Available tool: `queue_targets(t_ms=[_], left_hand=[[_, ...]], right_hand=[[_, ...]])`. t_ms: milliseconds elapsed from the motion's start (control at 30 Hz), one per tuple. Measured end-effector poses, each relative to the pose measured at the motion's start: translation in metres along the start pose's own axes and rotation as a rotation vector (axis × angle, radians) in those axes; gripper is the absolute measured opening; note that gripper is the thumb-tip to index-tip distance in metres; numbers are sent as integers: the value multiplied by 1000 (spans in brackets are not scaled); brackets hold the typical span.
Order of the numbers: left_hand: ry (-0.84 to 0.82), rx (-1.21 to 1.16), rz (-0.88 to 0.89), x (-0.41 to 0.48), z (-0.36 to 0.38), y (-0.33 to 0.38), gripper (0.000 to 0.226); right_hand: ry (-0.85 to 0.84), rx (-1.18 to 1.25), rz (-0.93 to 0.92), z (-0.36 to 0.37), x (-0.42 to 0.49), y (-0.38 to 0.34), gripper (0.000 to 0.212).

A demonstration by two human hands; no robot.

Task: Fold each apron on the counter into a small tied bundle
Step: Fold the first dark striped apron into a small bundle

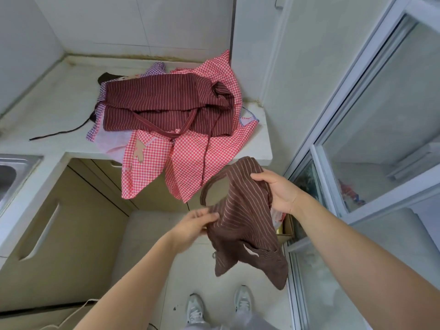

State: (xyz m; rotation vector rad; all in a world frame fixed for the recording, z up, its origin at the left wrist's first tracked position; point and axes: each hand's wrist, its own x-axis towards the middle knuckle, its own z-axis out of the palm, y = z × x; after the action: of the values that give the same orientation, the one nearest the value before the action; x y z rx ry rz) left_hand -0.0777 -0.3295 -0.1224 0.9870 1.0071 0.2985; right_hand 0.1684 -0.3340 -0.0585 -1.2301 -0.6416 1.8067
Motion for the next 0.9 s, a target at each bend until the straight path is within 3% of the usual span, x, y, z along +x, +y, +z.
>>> queue_targets(t_ms=[100, 167, 267, 333, 500, 600, 667, 800, 900], left_hand=[[325, -144, 118, 1, -16, 10, 20], [403, -151, 173, -4, -24, 17, 19], [441, -165, 248, -11, -28, 28, 15], [463, -203, 291, -13, -31, 34, 19], [443, -241, 254, -20, -41, 38, 18], [431, -187, 279, -26, -49, 48, 20], [443, -204, 287, -28, -51, 57, 24], [384, -149, 266, -29, -37, 65, 22], [226, -75, 295, -28, -21, 73, 25]], right_hand=[[258, -154, 5, -20, 3, 8, 27], [385, -274, 27, -33, 4, 17, 34], [431, -306, -26, -37, 8, 19, 37], [410, -295, -47, -34, 12, 15, 44], [224, -439, 166, -28, 8, 15, 66], [322, -272, -13, -27, 9, 8, 59], [297, -246, -42, -20, 8, -2, 55], [154, -774, 54, -2, 7, -9, 62], [45, -788, -24, 19, 12, -7, 78]])
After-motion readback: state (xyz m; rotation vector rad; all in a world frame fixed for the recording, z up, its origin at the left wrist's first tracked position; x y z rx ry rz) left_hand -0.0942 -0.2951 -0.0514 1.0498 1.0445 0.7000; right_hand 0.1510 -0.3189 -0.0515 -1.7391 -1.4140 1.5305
